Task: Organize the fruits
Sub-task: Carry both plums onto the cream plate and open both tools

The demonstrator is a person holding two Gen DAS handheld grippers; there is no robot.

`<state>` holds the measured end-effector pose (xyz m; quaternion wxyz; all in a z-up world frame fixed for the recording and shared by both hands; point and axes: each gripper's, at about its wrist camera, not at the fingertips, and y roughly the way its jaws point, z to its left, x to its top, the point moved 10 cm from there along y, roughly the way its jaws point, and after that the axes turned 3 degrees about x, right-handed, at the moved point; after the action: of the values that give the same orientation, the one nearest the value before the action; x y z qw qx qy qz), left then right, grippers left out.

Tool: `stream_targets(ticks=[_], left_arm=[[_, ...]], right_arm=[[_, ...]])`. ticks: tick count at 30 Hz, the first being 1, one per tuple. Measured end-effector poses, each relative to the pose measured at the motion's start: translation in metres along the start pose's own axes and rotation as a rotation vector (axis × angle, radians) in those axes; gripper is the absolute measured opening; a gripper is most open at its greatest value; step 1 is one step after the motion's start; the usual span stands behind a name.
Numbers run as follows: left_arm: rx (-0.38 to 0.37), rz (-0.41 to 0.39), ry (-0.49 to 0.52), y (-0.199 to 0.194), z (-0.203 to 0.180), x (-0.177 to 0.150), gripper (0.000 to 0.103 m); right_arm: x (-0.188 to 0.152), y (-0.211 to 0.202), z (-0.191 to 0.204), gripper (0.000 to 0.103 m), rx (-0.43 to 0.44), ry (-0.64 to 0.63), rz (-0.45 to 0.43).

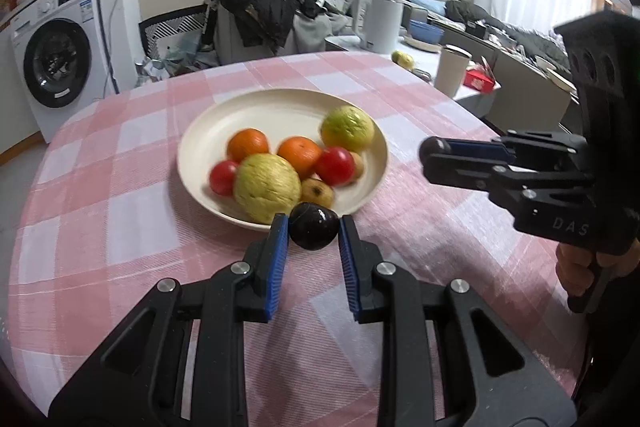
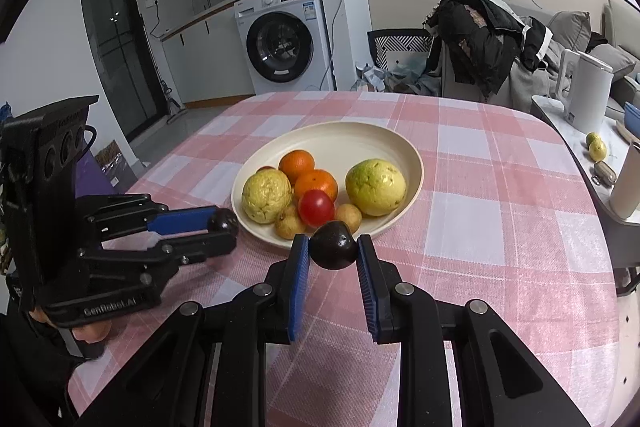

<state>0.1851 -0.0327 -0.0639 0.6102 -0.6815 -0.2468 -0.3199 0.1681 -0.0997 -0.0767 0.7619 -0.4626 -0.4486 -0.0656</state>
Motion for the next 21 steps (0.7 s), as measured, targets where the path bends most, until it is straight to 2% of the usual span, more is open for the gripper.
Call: stream_targets(ticks=[12,21], left_arm=[[0.066,-0.037,-0.051,-0.010,0.045,0.025,0.023],[0.098,-0.044,-0.069,0.004,0.059,0.042,0.023]], right_arm=[[0.027,0.004,0.000,0.025,0.001,0.012,-0.039],[0.042,0.020,-0.001,0.025,-0.006,0.029,-0.068]])
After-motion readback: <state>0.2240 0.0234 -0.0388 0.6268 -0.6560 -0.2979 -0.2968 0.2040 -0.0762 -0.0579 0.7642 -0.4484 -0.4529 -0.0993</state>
